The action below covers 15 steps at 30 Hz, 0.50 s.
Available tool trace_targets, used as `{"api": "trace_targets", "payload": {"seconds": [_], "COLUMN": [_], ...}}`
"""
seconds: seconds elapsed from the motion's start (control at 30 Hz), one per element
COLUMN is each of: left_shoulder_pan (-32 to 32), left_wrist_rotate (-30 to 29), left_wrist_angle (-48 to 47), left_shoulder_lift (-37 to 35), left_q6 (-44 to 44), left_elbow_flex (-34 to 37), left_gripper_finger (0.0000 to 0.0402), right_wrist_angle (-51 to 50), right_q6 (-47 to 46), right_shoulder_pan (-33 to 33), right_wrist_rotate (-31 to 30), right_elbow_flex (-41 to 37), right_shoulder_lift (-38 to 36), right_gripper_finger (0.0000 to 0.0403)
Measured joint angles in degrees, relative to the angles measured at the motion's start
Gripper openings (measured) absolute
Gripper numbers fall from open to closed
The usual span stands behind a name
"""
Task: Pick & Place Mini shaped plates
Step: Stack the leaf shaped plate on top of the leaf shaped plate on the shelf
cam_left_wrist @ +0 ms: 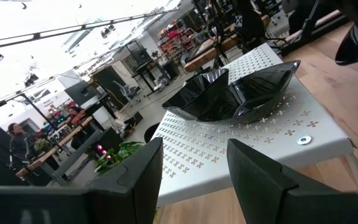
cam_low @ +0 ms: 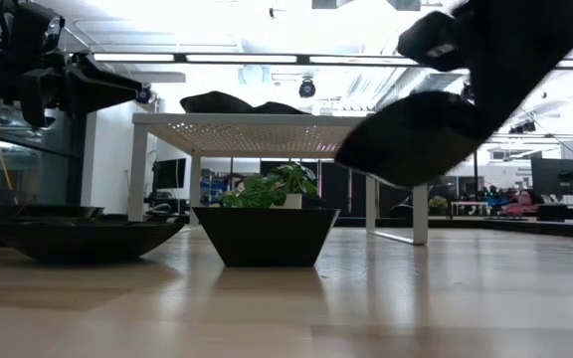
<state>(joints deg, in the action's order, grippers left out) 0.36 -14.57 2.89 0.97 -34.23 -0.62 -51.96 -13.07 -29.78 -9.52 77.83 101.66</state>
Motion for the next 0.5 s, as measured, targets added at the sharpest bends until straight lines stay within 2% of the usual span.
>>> {"api": "trace_targets", "payload": {"seconds": [0.33,0.5], "left_shoulder_pan": [0.0,0.0], "left_wrist_rotate": [-0.02,-0.04], "left_wrist_angle": [-0.02,-0.02], "left_shoulder_lift": [0.01,0.01], "left_q6": [0.0,0.0], "left_elbow_flex": [0.0,0.0], "left_gripper_finger": [0.0175,0.0175], "right_wrist_angle": [-0.13,-0.23], "right_q6": [4.84,8.0], "right_shoulder_pan": [2.41,3.48], "right_wrist_rotate": [-1.65,-4.54], "right_elbow_flex": [4.63,8.95], "right_shoulder_lift": [-0.02,1.11], "right_gripper_finger": [0.0,0.0]}}
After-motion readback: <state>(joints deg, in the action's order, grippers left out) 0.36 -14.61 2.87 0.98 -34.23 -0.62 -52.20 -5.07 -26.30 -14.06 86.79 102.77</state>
